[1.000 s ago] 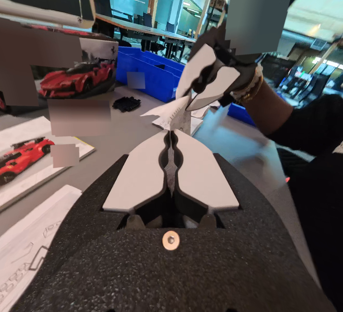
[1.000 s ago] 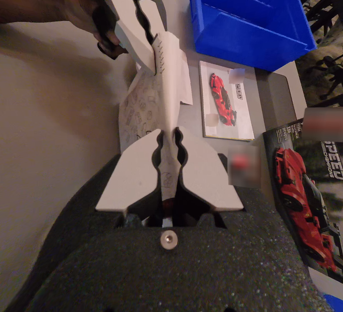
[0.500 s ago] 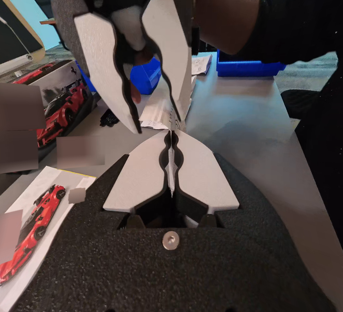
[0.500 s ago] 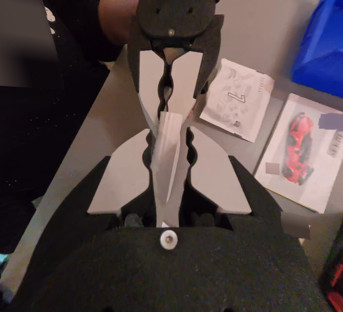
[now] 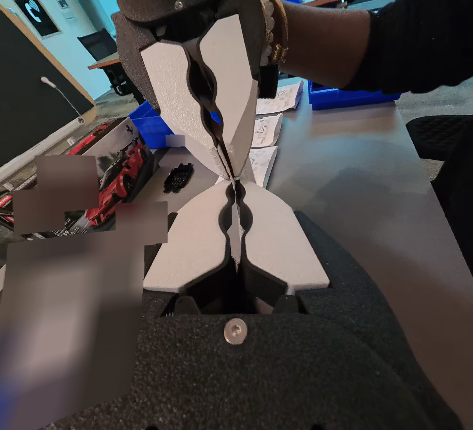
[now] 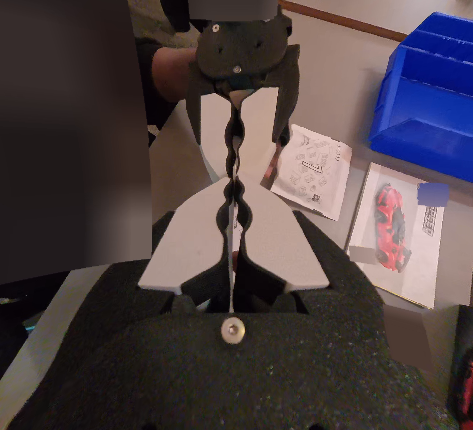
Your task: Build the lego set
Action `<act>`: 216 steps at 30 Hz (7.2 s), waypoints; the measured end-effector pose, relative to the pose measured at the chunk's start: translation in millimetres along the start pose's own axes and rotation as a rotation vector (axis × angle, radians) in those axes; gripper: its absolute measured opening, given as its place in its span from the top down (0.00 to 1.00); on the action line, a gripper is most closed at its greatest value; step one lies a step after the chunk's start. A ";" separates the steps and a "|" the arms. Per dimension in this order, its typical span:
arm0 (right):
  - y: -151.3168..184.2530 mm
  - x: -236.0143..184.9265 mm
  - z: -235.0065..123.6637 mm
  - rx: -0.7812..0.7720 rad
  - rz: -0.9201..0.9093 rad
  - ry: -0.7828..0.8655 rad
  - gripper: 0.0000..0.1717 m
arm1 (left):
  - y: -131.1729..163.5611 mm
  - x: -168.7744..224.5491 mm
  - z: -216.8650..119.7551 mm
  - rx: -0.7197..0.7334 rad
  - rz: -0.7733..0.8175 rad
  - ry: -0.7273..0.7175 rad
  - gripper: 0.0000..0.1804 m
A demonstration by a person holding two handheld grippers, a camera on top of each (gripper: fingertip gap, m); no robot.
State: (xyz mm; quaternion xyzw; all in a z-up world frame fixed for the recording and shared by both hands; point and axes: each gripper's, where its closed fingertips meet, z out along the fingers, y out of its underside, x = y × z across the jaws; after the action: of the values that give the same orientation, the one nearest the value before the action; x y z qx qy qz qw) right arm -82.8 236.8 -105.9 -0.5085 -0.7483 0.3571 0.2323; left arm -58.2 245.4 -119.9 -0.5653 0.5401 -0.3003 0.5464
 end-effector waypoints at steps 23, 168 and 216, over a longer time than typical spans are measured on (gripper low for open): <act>-19.0 5.3 -14.2 0.060 0.043 0.229 1.00 | -14.7 -14.3 -1.4 -0.181 0.095 -0.170 1.00; 61.8 -16.3 -45.5 0.184 0.399 0.622 0.84 | 16.8 16.9 53.1 -0.443 0.689 -0.322 1.00; 57.7 -32.1 -23.1 0.237 0.396 0.497 1.00 | 17.0 14.3 57.9 -0.428 0.664 -0.371 1.00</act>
State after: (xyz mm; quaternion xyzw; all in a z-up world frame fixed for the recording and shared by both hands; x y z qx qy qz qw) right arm -20.0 227.1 -135.2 -0.6850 -0.5088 0.3447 0.3913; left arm -5.7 252.0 -152.4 -0.5059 0.6353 0.1170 0.5716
